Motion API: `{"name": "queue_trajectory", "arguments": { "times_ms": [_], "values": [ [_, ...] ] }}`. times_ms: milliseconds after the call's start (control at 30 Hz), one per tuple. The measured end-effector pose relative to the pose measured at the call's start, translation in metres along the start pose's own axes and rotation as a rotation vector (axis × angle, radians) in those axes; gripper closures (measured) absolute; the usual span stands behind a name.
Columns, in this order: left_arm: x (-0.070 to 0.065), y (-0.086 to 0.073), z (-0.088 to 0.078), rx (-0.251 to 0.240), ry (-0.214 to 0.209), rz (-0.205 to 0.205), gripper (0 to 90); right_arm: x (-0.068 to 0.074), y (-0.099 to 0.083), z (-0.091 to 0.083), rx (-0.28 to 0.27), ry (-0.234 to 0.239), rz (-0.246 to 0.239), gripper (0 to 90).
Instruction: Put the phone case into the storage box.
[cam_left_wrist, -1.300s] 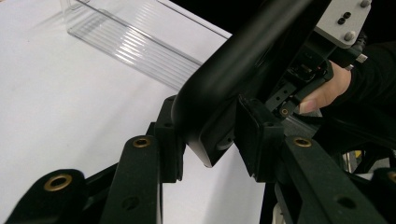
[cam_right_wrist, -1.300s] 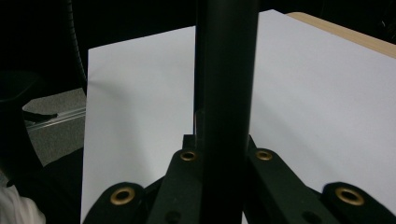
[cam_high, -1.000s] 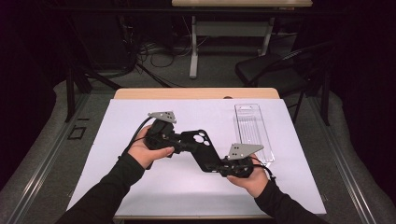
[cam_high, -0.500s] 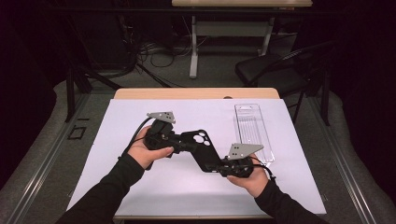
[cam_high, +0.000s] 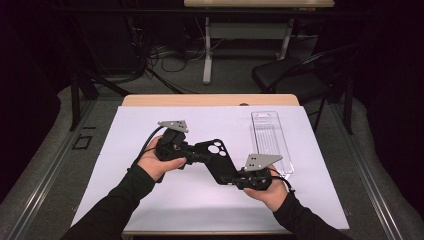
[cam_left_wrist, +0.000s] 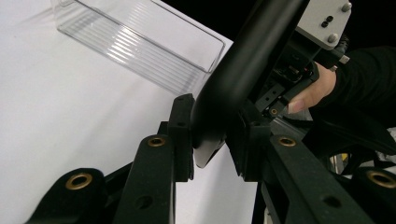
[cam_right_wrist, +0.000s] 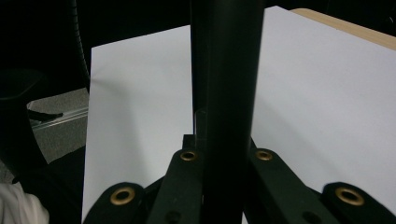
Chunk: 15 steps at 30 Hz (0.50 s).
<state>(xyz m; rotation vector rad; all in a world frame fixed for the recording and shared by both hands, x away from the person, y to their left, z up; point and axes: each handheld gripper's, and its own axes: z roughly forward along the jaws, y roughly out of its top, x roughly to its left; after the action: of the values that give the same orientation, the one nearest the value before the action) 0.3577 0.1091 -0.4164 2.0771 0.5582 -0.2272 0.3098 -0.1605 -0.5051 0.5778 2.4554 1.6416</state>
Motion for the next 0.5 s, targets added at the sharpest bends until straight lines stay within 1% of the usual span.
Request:
{"name": "queue_trajectory", "arguments": {
  "times_ms": [233,267,500],
  "values": [
    [0.0015,-0.0018,0.0006,0.0,-0.008,-0.006,72.6,-0.0001,-0.0012,0.0006,0.008,0.004,0.003,88.6],
    [0.002,-0.0021,0.0006,0.0,-0.012,-0.013,72.6,-0.0003,-0.0013,0.0007,0.008,0.005,0.003,88.6],
    [0.0026,-0.0024,0.0008,-0.003,-0.012,-0.01,72.6,-0.0006,-0.0012,0.0011,0.009,0.008,0.008,88.6]
  ]
}}
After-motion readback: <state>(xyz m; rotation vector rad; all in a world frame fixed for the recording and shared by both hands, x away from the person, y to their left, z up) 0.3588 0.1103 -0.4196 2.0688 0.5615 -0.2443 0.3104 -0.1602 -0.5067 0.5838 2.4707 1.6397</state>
